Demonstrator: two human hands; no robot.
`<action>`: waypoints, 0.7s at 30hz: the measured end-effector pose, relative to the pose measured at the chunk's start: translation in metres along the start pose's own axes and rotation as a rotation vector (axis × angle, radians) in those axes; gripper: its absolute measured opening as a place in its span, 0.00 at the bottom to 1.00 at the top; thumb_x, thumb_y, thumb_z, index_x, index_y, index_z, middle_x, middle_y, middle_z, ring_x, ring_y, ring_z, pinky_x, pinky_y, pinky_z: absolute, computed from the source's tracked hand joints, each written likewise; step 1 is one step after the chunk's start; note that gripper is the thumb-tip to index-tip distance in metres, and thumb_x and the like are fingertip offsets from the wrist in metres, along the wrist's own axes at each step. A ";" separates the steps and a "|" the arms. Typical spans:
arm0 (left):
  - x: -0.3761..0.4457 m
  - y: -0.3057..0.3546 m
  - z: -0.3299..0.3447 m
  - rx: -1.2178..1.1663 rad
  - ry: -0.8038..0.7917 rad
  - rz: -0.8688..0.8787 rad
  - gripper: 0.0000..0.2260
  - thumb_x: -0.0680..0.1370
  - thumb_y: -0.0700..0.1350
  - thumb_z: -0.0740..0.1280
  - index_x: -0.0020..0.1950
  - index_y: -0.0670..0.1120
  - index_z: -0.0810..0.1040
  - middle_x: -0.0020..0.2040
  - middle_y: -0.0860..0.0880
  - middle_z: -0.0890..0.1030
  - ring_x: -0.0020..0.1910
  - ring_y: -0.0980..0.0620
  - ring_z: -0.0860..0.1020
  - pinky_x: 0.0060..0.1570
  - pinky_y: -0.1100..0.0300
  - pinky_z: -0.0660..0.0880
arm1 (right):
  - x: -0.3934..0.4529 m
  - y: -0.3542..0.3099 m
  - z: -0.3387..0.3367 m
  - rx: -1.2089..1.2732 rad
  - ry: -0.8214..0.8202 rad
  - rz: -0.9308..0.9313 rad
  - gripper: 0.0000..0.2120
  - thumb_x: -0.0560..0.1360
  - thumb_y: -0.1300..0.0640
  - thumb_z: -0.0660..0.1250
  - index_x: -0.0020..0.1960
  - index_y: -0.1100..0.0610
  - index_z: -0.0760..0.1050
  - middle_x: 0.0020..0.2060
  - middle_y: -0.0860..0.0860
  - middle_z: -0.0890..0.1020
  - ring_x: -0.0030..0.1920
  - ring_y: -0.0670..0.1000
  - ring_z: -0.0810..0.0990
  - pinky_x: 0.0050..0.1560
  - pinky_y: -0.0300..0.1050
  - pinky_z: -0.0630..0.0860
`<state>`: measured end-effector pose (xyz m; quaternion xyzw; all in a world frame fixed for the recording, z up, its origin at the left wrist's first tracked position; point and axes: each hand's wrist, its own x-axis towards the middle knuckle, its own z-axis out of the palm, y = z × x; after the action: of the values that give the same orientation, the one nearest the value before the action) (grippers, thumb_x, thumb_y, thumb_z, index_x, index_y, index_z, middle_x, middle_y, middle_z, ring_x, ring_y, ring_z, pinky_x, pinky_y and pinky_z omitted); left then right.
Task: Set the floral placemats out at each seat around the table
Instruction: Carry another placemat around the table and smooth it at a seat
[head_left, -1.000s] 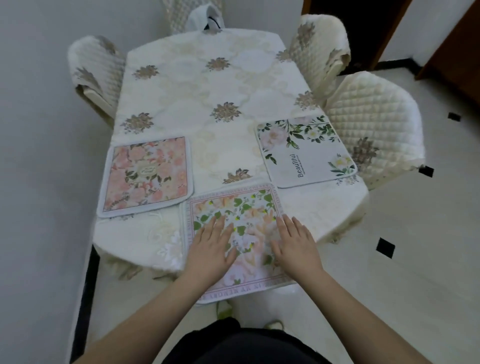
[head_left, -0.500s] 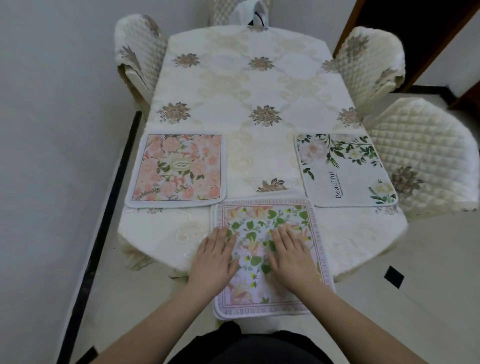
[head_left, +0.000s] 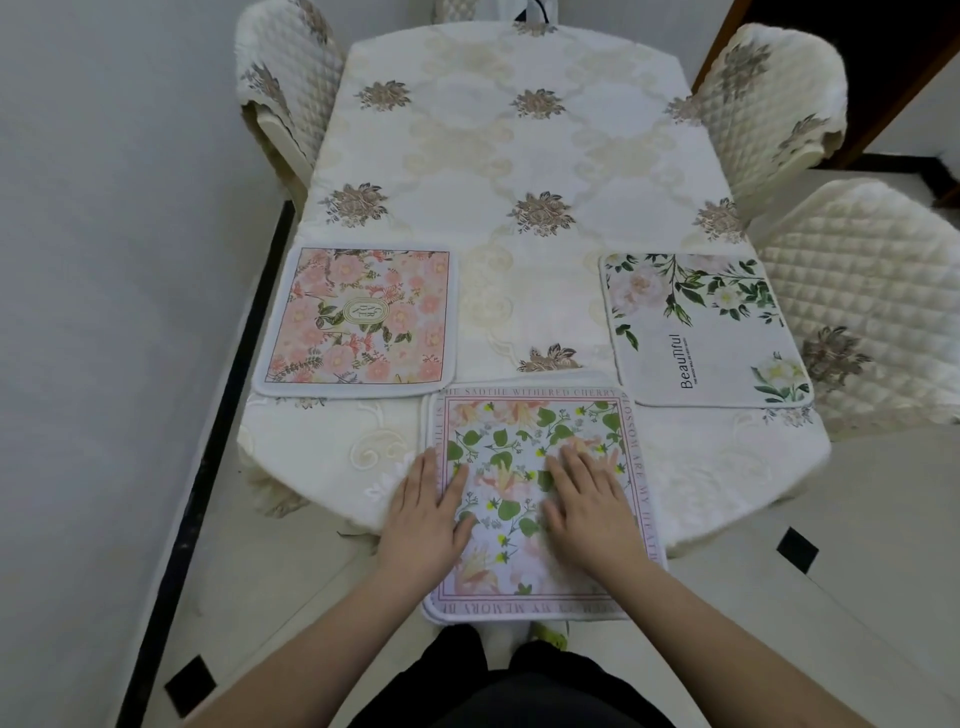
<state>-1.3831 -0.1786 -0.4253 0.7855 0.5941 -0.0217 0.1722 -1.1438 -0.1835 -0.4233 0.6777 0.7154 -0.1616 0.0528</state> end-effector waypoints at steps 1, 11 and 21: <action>0.000 0.000 0.001 -0.016 -0.026 -0.030 0.30 0.83 0.59 0.57 0.82 0.53 0.52 0.81 0.38 0.46 0.81 0.39 0.48 0.77 0.45 0.53 | -0.001 0.006 -0.001 0.000 -0.004 -0.002 0.29 0.82 0.42 0.48 0.81 0.49 0.49 0.81 0.50 0.48 0.80 0.52 0.45 0.77 0.50 0.41; 0.000 0.010 0.000 -0.052 -0.080 -0.206 0.31 0.83 0.61 0.52 0.82 0.52 0.44 0.82 0.43 0.42 0.81 0.46 0.43 0.78 0.50 0.48 | -0.016 0.061 -0.012 0.010 0.010 0.046 0.29 0.82 0.42 0.50 0.80 0.50 0.51 0.80 0.52 0.53 0.80 0.54 0.49 0.77 0.52 0.47; 0.003 0.033 -0.005 -0.290 0.040 -0.338 0.29 0.83 0.55 0.59 0.81 0.47 0.54 0.82 0.44 0.49 0.81 0.46 0.48 0.77 0.49 0.50 | -0.026 0.075 -0.014 0.187 -0.052 0.165 0.30 0.82 0.43 0.51 0.80 0.50 0.48 0.79 0.60 0.51 0.79 0.59 0.49 0.78 0.55 0.47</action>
<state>-1.3524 -0.1821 -0.4128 0.6420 0.7175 0.0513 0.2654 -1.0658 -0.2015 -0.4142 0.7319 0.6373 -0.2403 0.0209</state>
